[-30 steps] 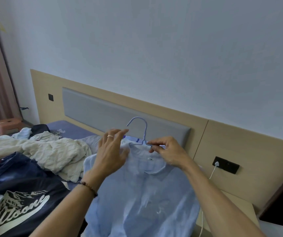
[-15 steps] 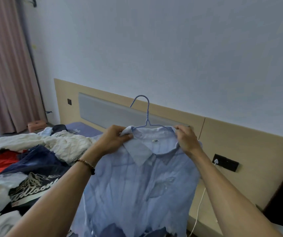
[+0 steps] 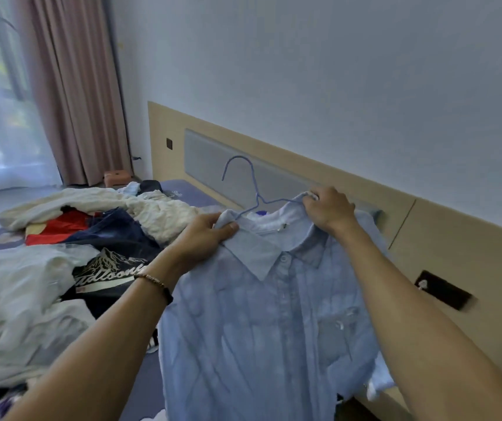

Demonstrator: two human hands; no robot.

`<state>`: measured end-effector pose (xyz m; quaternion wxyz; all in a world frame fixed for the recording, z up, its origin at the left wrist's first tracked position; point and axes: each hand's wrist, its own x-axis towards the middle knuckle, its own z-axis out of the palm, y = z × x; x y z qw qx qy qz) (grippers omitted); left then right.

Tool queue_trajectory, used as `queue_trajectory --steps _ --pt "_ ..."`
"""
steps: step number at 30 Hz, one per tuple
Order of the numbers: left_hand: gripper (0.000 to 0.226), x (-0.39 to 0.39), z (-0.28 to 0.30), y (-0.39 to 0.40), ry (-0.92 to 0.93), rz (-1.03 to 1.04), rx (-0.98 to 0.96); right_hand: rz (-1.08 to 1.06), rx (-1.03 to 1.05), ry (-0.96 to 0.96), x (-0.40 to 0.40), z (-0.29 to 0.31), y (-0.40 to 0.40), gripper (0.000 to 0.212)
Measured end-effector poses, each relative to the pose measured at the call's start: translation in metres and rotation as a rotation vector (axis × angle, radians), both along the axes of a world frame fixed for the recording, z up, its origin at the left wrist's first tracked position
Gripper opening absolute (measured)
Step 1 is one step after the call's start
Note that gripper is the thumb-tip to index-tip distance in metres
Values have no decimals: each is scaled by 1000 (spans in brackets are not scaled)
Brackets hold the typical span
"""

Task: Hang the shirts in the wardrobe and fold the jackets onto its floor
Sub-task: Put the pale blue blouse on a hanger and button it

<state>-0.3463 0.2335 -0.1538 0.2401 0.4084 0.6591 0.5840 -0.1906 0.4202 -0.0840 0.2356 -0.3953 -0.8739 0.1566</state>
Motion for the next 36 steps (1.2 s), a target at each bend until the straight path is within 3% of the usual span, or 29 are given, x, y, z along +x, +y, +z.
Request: queue_trajectory --steps 4,7,13,21,24,26,29,32,34,36 --pt "30 -48 -99 5 -104 91 -153 40 -144 -223 -72 -102 23 33" --pt "12 -94 -183 18 -173 152 -230 87 -251 -378 -133 -191 42 33" --pt "10 -181 -339 33 -227 304 -384 130 -368 -520 -250 -362 64 26" --pt "11 -278 -493 38 -207 491 -550 204 -490 -539 -364 -533 74 21" --pt "18 -291 -528 38 -244 556 -665 182 -523 -379 -371 -574 70 31" --pt "20 -290 -548 40 -275 578 -747 123 -397 -221 -359 -595 60 27" --pt "36 -268 -556 47 13 691 -818 102 -235 -49 -323 -611 40 17" --pt "46 -212 -551 49 428 820 -596 137 -219 -51 -282 -625 21 9" --pt "31 -169 -558 54 488 683 -484 154 -273 -99 -262 -635 15 13" --pt "21 -144 -570 63 347 539 -591 209 -409 -148 -251 -644 13 14"
